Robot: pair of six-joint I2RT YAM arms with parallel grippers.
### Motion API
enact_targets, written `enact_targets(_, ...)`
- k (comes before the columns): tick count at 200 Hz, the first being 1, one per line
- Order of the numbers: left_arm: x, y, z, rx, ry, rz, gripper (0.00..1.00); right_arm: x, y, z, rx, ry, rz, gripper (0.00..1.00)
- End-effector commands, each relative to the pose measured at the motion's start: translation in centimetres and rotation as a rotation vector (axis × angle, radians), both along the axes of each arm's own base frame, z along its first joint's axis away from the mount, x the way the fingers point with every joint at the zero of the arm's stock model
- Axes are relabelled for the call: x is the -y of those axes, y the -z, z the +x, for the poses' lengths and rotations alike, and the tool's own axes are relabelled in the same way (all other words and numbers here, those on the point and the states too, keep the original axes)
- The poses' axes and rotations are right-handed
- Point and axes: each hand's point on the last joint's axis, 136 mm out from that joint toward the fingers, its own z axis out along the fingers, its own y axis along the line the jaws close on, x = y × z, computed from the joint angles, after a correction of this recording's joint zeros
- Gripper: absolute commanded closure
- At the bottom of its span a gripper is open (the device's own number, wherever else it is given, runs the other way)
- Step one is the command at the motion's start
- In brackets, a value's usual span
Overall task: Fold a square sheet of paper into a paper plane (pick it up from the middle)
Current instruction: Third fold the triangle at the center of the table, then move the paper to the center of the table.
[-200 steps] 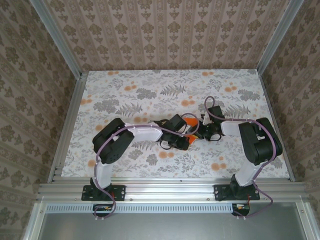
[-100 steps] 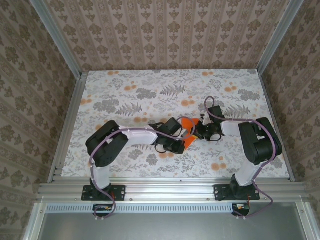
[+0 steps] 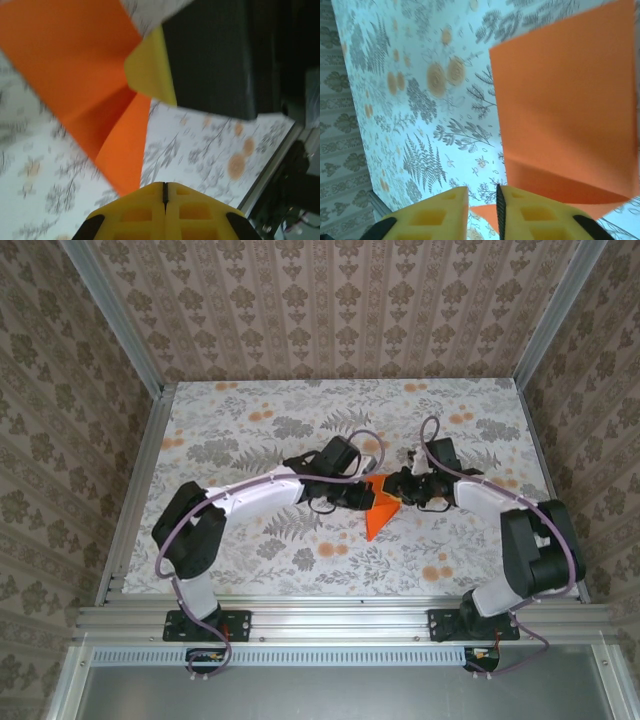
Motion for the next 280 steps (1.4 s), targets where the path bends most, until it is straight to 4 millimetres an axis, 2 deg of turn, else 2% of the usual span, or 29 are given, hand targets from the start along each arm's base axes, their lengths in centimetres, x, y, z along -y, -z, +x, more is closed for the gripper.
enact_targets(1, 0.6, 2.2, 0.2, -0.061, 0.002, 0.033, 0.96, 2.4, 0.2, -0.8, -0.031, 0.047, -0.085, 0.74)
enact_targets(25, 0.9, 3.8, 0.5, -0.084, 0.008, 0.058, 0.96, 3.4, 1.5, -1.8, -0.073, 0.055, -0.102, 0.67)
enact_targets(66, 0.6, 6.2, 0.5, -0.102, 0.006, 0.11, 0.98, 2.6, 2.7, -2.6, -0.104, 0.019, -0.057, 0.58)
enact_targets(129, -0.8, 9.7, 1.7, -0.084, -0.03, 0.244, 1.0, 1.5, 4.4, -2.7, -0.136, -0.016, 0.013, 0.55)
enact_targets(195, -0.8, 10.4, 1.2, -0.102, -0.014, 0.251, 1.0, 0.6, 5.2, -2.0, -0.148, -0.046, 0.054, 0.55)
enact_targets(245, -0.8, 10.5, 1.1, -0.105, -0.008, 0.253, 1.0, -0.8, 4.6, -2.2, -0.132, -0.125, 0.117, 0.58)
enact_targets(280, -0.7, 9.8, 1.2, -0.093, -0.007, 0.244, 1.0, -1.0, 5.0, -2.4, -0.143, -0.14, 0.108, 0.78)
